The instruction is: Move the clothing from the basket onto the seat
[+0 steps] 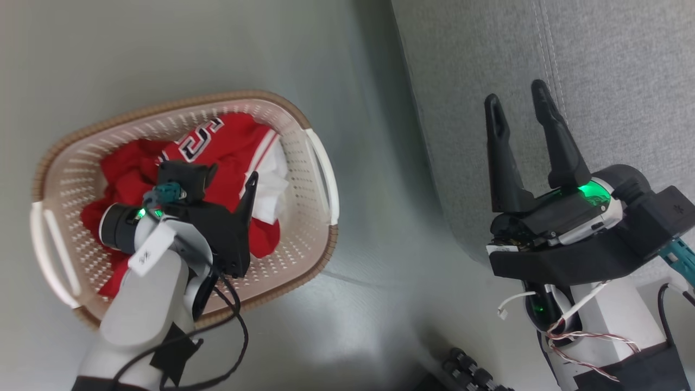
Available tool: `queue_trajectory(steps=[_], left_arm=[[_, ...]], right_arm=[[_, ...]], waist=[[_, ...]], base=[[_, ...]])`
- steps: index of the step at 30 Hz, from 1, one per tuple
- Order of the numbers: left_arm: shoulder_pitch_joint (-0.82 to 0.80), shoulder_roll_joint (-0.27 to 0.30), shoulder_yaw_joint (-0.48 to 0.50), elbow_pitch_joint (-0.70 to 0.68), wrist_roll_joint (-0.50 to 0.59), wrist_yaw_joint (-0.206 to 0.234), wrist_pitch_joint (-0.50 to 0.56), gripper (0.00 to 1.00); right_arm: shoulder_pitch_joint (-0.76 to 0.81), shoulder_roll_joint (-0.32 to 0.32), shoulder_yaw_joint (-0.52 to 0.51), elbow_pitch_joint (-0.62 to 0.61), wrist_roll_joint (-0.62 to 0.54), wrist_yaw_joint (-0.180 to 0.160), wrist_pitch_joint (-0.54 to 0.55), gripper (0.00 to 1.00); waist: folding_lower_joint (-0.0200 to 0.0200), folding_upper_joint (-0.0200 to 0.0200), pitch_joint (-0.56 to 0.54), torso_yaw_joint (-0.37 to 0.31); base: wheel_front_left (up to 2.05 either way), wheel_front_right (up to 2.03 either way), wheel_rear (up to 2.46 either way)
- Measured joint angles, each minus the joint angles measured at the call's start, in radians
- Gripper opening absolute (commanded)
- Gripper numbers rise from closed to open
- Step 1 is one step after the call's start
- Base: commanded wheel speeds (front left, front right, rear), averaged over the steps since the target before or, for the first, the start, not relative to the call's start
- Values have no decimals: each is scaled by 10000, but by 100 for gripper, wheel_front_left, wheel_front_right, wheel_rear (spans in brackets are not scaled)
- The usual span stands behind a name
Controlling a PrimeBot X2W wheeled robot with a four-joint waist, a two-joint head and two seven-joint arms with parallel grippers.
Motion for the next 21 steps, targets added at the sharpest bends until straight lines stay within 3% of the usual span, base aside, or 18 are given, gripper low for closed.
queue_trajectory(steps=[15, 21], left_arm=[[-981, 477, 63, 2006, 385, 368, 1283, 100], [-1258, 650, -324, 2629, 711, 443, 1858, 100]], right_arm=[[-307, 151, 238, 232, 12, 73, 0, 100], [-368, 180, 318, 357, 12, 73, 0, 100]], waist=[[0, 0, 919, -618], [-1, 0, 1007, -697]], base=[[0, 0, 0], [0, 0, 0]])
